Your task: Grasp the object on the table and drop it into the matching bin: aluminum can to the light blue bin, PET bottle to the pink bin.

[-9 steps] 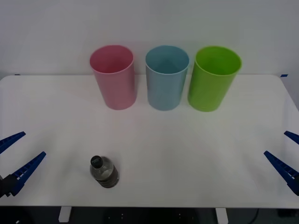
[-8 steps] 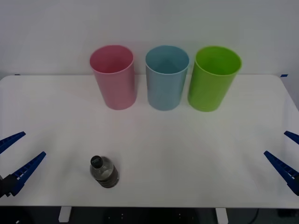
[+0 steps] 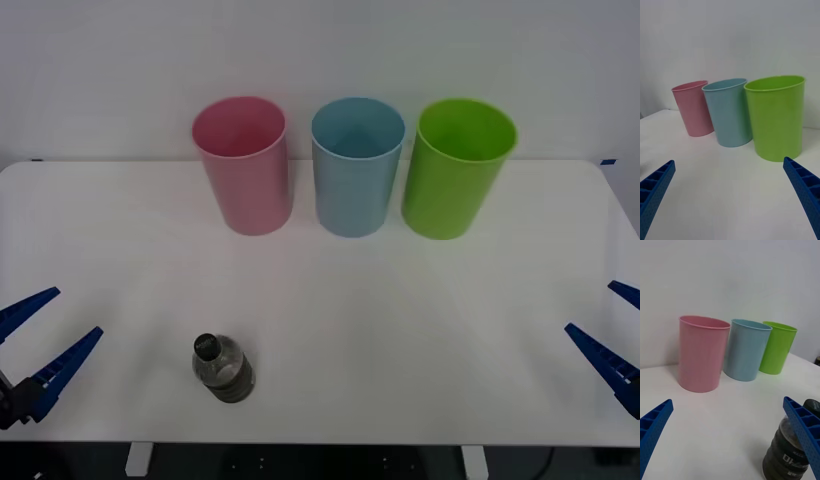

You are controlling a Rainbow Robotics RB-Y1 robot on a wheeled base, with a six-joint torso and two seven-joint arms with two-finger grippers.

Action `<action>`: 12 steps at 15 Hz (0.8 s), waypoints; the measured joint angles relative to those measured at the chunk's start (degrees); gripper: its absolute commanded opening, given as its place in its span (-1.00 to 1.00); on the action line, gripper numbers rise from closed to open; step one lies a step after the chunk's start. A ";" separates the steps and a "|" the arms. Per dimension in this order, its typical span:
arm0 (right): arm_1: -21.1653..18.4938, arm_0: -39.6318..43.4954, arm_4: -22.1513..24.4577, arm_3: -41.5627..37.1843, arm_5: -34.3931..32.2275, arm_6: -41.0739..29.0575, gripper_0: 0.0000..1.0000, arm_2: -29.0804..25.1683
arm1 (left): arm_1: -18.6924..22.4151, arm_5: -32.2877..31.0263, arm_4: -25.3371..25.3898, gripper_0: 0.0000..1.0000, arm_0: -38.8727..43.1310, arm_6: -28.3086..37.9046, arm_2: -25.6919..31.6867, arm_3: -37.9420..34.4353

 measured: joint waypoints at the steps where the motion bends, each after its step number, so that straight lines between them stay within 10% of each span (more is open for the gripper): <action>1: 0.00 0.00 0.00 0.00 0.00 0.00 1.00 0.00 | 0.27 0.00 0.00 1.00 0.27 -0.15 0.00 0.00; 12: 0.00 0.00 0.00 0.00 0.00 0.00 1.00 0.00 | 7.04 -2.35 -0.93 1.00 2.90 -4.18 -5.33 2.06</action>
